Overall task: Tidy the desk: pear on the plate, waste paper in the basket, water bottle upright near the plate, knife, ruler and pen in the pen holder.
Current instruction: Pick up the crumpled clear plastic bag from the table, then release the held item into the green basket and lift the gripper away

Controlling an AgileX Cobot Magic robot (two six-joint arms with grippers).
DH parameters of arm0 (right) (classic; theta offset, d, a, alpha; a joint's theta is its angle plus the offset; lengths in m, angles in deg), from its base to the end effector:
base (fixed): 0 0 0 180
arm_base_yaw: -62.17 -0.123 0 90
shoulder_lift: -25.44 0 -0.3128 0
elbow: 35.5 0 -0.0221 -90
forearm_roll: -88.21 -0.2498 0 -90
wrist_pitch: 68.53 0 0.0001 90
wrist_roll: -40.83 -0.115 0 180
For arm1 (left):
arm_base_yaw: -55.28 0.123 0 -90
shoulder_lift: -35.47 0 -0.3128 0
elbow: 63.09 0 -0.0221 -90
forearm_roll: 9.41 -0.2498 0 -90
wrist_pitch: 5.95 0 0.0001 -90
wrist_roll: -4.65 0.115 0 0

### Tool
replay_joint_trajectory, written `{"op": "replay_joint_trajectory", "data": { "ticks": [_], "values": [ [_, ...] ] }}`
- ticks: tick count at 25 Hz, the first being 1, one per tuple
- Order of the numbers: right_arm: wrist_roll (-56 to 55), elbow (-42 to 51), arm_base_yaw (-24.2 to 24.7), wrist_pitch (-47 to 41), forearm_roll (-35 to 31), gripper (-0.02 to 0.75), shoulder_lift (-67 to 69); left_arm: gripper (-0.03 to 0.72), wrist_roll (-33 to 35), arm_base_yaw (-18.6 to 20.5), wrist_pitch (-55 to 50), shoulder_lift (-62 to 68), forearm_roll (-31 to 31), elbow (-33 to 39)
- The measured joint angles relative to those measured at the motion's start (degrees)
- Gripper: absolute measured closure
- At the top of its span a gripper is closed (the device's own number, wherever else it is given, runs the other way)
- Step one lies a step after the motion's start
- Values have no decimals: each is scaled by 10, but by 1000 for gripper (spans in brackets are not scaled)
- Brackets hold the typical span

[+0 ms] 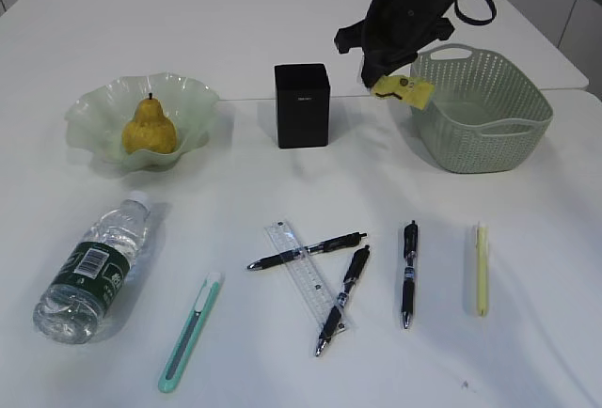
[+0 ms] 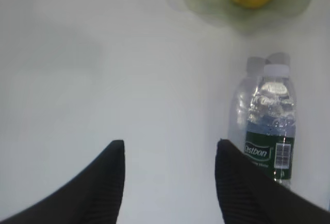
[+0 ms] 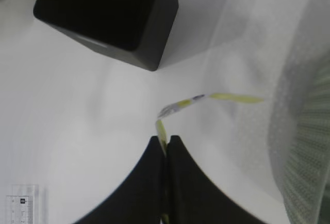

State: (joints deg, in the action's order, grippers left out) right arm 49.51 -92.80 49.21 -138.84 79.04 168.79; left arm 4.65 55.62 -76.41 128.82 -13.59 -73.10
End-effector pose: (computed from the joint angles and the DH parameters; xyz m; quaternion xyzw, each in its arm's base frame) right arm 0.5268 0.1390 0.2450 -0.1724 0.9604 0.0868 0.2011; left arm 0.3144 0.0098 0.3832 0.0012 0.9733 0.0369 0.2264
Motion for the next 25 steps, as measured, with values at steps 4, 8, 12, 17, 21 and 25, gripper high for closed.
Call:
{"op": "replay_joint_trajectory", "data": {
  "ticks": [4,8,12,17,21,25],
  "values": [
    [-26,-17,0,-5,41,723,-6,295,0,0,-7,0,1,0],
    [-37,-21,5,-9,64,723,-8,295,0,0,-7,0,2,0],
    [-42,-22,20,-12,67,723,-8,295,0,0,-7,0,2,0],
    [-50,-22,61,-12,71,723,-8,295,0,0,-7,0,2,0],
    [-52,-22,92,-12,78,723,-8,295,0,0,-7,0,2,0],
    [-52,-22,109,-12,79,723,-8,295,0,0,-7,0,2,0]
  ]
}}
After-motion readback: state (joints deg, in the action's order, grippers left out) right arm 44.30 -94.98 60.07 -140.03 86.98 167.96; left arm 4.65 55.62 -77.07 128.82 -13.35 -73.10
